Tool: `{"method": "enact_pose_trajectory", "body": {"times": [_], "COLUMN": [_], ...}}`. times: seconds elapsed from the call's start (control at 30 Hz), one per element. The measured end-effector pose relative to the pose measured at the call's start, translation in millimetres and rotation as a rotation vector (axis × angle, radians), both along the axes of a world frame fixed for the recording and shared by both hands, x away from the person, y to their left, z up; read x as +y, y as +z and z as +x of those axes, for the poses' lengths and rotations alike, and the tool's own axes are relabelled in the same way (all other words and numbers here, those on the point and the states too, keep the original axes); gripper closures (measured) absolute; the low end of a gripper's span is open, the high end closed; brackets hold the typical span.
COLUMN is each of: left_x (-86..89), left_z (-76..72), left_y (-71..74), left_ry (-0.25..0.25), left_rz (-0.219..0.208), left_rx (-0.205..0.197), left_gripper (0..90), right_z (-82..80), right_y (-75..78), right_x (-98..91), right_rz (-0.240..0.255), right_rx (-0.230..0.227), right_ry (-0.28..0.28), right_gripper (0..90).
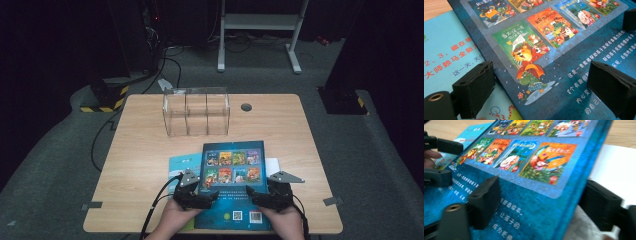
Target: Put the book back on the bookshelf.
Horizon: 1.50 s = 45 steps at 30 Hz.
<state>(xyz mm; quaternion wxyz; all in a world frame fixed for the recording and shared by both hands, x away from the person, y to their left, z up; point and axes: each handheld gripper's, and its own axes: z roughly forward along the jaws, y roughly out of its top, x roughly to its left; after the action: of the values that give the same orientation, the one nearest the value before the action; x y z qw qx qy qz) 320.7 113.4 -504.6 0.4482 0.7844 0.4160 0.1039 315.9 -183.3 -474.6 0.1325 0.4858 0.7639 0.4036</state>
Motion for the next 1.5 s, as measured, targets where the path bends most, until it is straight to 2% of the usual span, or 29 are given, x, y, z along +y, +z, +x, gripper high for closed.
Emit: {"method": "enact_pose_trajectory", "body": {"times": [0.17,0.37,0.47,0.73,0.9,1.1,1.5], "left_x": [0.5,0.9,1.7,3.8,4.3,5.8,8.3], "left_z": [-0.4,-0.4,-0.4,0.1,0.2,0.4,2.3], "left_y": [-0.6,-0.8,-0.9,-1.3,-1.4,-1.7,-2.2], "left_ry": [0.006,0.010,0.014,0.014,0.010,0.012,0.019], "left_rz": [-0.008,-0.010,-0.014,-0.036,-0.038,-0.044,-0.066], "left_rx": [-0.002,-0.003,-0.002,0.004,0.004,0.005,0.020], "left_gripper": [8.8,9.3,9.7,9.9,10.0,11.9,8.3], "right_z": [-2.3,-4.5,-7.9,-12.2,-11.0,-11.6,-19.4], "right_y": [3.4,4.1,5.2,8.5,7.2,6.8,13.2], "right_x": [-5.1,-6.2,-6.4,-6.0,-8.0,-8.4,-4.5], "right_rz": [0.022,0.027,0.020,0.018,0.034,0.035,0.019], "right_rx": [-0.007,-0.025,-0.061,-0.096,-0.082,-0.088,-0.137], "right_ry": [-0.020,-0.029,-0.034,-0.037,-0.036,-0.034,-0.012], "right_gripper": [35.6,40.0,44.8,47.1,46.9,47.3,50.4]}}
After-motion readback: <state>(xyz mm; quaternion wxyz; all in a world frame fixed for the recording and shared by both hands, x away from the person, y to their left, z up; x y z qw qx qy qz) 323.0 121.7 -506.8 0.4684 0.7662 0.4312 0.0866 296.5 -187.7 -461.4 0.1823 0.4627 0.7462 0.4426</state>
